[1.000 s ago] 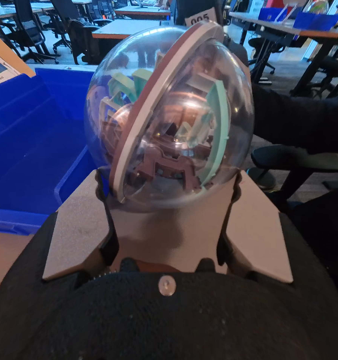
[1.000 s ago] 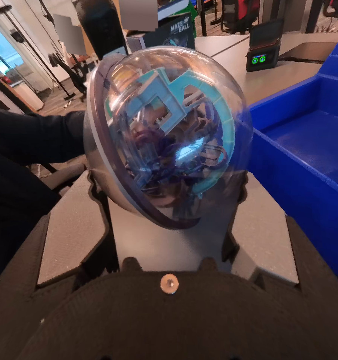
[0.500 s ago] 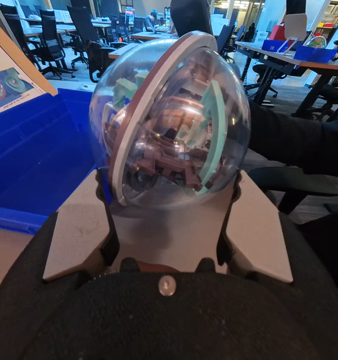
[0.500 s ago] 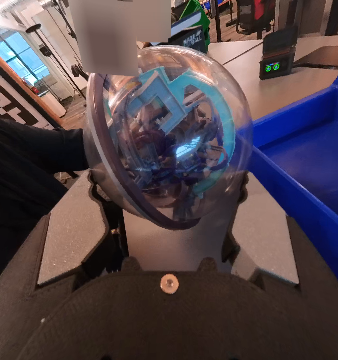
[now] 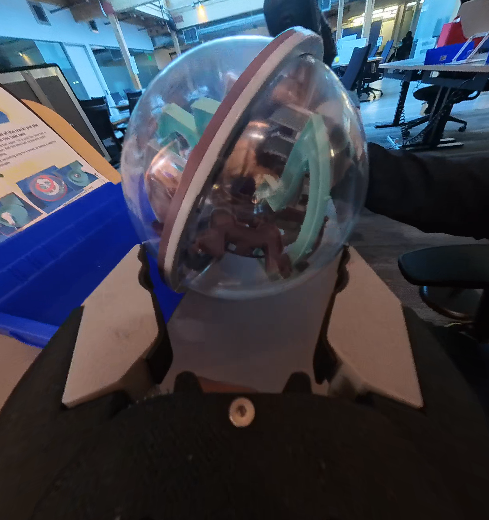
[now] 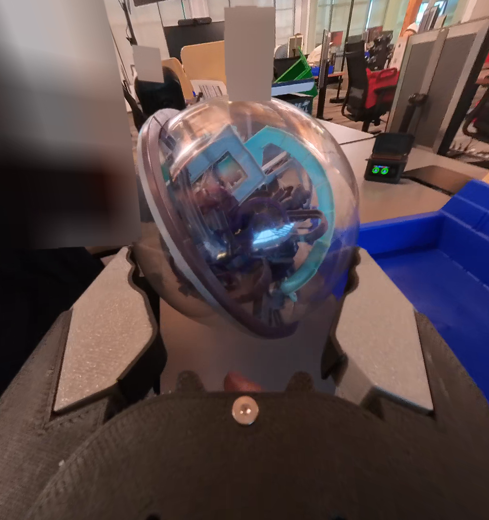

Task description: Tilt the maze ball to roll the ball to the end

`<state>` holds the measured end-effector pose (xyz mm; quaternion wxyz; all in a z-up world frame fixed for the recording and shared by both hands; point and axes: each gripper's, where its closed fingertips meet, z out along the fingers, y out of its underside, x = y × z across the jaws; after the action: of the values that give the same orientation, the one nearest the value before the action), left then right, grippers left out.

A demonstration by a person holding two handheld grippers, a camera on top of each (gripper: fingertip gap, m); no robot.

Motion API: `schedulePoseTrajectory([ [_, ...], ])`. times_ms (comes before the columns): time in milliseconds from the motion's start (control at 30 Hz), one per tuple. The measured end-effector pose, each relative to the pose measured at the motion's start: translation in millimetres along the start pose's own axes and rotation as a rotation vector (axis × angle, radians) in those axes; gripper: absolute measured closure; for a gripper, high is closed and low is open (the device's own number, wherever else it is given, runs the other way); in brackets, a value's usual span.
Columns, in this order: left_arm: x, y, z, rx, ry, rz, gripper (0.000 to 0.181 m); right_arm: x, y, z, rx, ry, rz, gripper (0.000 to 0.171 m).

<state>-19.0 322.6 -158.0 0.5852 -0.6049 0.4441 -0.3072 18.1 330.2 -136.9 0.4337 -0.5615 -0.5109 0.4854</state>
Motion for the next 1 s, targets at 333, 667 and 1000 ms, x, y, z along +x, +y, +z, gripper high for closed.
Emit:
schedulePoseTrajectory([
  [333,9.0,23.3,-6.4,-0.042,-0.062,0.104,0.052,-14.2,4.9,9.2,0.004,0.036,-0.192,0.029],
  [667,17.4,46.2,-2.0,-0.112,-0.082,0.094,0.053,-16.6,25.5,9.6,0.025,0.018,-0.195,0.028],
  [1000,14.4,24.3,-4.0,-0.100,-0.030,-0.132,0.054,-8.8,-1.3,9.9,0.058,0.007,0.038,0.027],
])
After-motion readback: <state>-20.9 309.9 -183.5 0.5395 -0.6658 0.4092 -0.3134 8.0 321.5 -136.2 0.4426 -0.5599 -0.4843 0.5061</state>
